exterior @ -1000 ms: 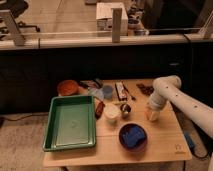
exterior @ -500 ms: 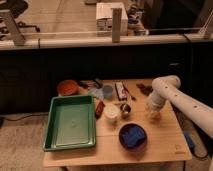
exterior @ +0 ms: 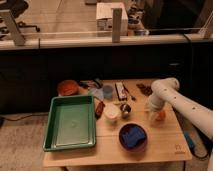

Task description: Place apple in paper cup

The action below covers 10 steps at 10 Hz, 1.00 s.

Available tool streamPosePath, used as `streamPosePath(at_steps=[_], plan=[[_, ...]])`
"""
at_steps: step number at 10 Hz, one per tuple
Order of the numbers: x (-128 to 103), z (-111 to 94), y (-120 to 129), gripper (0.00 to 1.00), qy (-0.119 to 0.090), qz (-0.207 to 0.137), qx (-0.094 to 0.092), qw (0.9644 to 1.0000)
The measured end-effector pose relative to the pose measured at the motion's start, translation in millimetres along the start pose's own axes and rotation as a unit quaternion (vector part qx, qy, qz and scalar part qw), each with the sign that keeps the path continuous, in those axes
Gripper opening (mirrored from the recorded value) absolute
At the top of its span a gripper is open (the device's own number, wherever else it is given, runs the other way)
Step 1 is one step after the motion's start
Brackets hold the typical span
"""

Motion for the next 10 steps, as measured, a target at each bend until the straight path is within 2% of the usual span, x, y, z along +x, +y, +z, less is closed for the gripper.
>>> streamPosePath(at_steps=[1, 3, 4, 7, 10], plan=[[0.6, -4.4, 1.0, 0.54, 0.000, 0.002, 0.003, 1.0000], [4.5, -17.8, -0.3, 0.76, -0.003, 0.008, 0.016, 0.9998], [8.9, -22.4, 0.3, 0.80, -0.004, 0.013, 0.021, 0.9997], [20.5, -33.1, 1.1, 0.80, -0.006, 0.020, 0.030, 0.9993], [33.9, -24.9, 3.3, 0.80, 0.001, 0.029, 0.019, 0.9994]])
